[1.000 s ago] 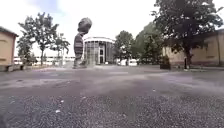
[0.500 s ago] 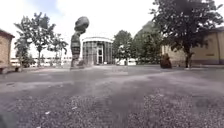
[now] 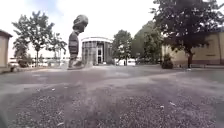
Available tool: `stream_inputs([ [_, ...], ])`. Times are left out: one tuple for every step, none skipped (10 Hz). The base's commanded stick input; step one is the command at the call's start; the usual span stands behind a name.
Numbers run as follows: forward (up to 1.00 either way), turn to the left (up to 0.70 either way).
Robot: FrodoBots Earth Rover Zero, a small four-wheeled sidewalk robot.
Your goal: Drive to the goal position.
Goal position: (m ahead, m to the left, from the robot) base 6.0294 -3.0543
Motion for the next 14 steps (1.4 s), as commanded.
stream_inputs([
  [0.7, 0.0],
  [0.7, 0.0],
  [0.7, 0.0],
  [0.7, 0.0],
  [0.7, 0.0],
  [0.7, 0.0],
  [0.7, 0.0],
  [0.7, 0.0],
  [0.7, 0.0],
  [0.7, 0.0],
  [0.7, 0.0],
  [0.7, 0.0],
  [0.7, 0.0],
  [0.7, 0.0],
])
